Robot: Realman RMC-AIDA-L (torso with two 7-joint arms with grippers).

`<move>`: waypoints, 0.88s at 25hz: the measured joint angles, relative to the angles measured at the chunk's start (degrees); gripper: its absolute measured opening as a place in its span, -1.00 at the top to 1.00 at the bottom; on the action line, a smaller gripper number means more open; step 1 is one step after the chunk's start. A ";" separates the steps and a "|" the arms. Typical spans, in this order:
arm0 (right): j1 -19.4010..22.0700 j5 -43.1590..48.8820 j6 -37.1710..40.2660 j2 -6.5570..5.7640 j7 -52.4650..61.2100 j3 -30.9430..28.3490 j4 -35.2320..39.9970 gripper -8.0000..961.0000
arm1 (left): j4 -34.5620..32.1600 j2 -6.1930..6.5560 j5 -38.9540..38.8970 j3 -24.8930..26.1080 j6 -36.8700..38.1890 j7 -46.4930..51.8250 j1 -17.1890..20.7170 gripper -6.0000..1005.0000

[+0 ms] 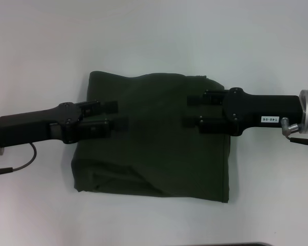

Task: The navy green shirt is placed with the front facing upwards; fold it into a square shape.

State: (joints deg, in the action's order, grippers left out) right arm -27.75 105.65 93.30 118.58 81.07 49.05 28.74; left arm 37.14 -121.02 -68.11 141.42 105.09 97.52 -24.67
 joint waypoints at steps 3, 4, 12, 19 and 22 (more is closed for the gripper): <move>-0.03 0.00 0.01 0.00 0.02 -0.02 0.00 -0.51 | 0.00 0.00 0.00 0.00 0.01 -0.06 -0.06 -0.79; -0.03 0.00 0.01 0.00 0.02 -0.04 0.00 -0.51 | 0.00 0.00 0.00 0.00 0.01 -0.08 -0.07 -0.79; -0.05 0.00 0.04 -0.02 0.04 -0.09 0.00 -0.51 | 0.04 0.00 0.00 -0.01 0.03 -0.14 -0.12 -0.79; -0.12 0.00 0.04 -0.03 0.05 -0.09 0.00 -0.51 | 0.04 -0.07 0.00 -0.01 -0.09 -0.15 -0.21 -0.79; -0.11 0.00 0.05 -0.02 0.04 -0.10 0.00 -0.51 | -0.01 -0.09 0.00 -0.01 -0.15 -0.20 -0.16 -0.79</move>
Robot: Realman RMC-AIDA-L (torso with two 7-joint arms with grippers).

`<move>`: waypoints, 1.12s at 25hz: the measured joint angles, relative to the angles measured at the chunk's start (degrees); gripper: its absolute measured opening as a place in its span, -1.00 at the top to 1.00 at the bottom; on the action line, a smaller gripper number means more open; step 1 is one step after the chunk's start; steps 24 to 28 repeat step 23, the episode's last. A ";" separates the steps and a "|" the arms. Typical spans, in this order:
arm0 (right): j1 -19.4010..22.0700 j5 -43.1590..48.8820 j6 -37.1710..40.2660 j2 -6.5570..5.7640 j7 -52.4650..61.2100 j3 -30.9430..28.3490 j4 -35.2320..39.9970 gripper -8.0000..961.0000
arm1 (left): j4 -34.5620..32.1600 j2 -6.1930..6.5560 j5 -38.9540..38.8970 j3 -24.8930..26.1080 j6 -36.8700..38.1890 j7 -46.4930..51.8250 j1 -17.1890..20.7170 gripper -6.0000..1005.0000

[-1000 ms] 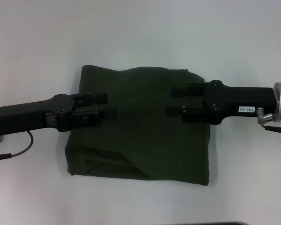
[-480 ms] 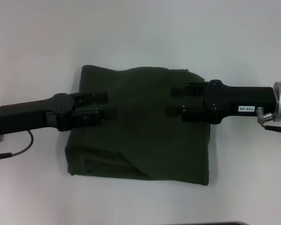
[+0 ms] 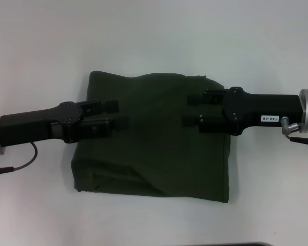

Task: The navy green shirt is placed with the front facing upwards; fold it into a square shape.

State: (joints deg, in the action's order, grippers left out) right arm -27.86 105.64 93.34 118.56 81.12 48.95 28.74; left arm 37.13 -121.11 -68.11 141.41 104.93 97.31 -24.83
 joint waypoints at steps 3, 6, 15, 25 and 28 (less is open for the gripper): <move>0.00 0.00 0.00 0.02 0.00 0.00 0.00 -0.51 | -0.03 0.00 0.00 0.00 -0.06 -0.02 0.03 -0.79; -0.04 0.00 0.00 0.06 0.00 0.00 0.00 -0.51 | -0.05 0.00 0.00 0.00 -0.13 -0.05 0.03 -0.79; -0.09 0.00 0.00 0.17 0.00 0.06 0.00 -0.51 | -0.22 0.00 0.00 0.01 -0.17 -0.30 -0.05 -0.79; -0.09 0.00 -0.01 0.18 0.00 0.09 0.00 -0.51 | -0.32 0.00 0.00 0.01 -0.17 -0.55 -0.03 -0.79; -0.09 0.00 -0.01 0.18 0.00 0.09 0.00 -0.51 | -0.32 0.00 0.00 0.01 -0.17 -0.55 -0.03 -0.79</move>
